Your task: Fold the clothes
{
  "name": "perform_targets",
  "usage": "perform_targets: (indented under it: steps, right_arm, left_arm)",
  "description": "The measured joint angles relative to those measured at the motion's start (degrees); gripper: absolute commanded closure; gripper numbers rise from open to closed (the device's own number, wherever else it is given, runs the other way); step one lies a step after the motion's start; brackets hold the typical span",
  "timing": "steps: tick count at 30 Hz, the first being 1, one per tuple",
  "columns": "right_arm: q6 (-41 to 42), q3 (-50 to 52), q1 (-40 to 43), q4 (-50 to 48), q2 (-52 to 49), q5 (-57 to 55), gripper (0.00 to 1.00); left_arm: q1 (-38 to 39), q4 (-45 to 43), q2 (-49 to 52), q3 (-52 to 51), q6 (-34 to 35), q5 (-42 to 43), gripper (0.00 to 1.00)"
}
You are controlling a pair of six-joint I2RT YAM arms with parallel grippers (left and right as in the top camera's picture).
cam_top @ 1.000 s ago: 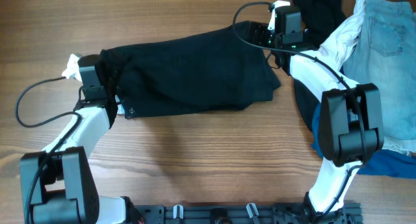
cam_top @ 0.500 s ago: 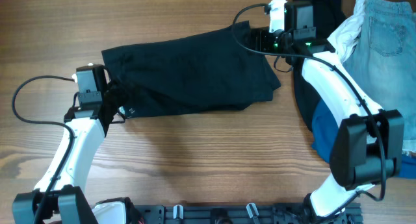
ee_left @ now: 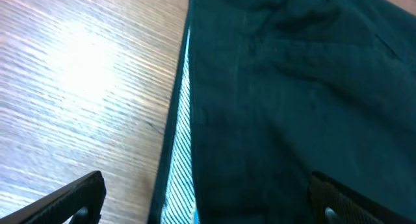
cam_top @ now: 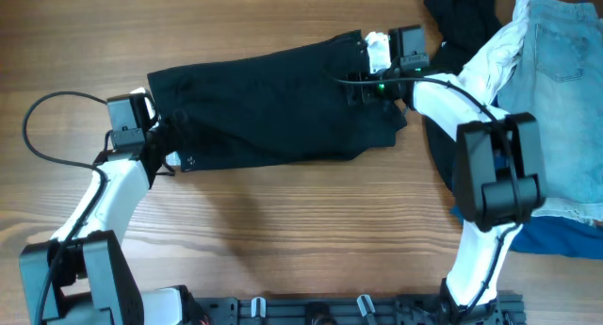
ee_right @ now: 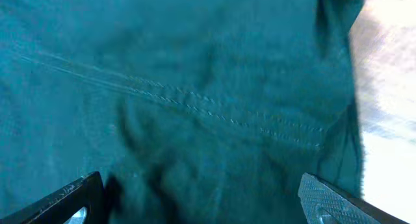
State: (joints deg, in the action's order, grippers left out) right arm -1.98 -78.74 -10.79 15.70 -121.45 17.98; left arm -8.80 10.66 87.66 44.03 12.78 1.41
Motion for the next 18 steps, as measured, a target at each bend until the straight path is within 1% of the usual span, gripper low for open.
perform_targets:
  steps: [6,10,12,16,17,18]
  right_arm:
    - [-0.50,-0.07,0.02,-0.70,-0.33,0.07,0.03]
    - [-0.44,-0.07,0.02,-0.81,-0.37,0.07,0.03]
    - [-0.26,-0.07,0.02,-0.90,-0.37,0.07,0.01]
    - [-0.11,-0.07,0.00,-0.98,-0.37,0.15,0.00]
    - [-0.04,-0.07,0.00,-1.05,-0.37,0.20,0.00]
    - [-0.02,-0.07,0.00,-1.14,-0.37,0.22,0.00]
  left_arm:
    - [-0.22,-1.75,0.31,0.00,-4.72,-0.02,0.04]
    - [-0.22,-3.26,1.75,0.00,-7.21,0.00,0.03]
    - [-0.22,-3.67,2.47,0.00,-7.82,0.00,0.03]
    - [-0.22,-6.21,7.28,0.00,-8.46,0.00,0.03]
    - [-0.22,-6.64,8.31,0.00,-8.57,-0.02,0.04]
    - [-0.22,-7.26,9.53,0.00,-8.68,0.00,0.06]
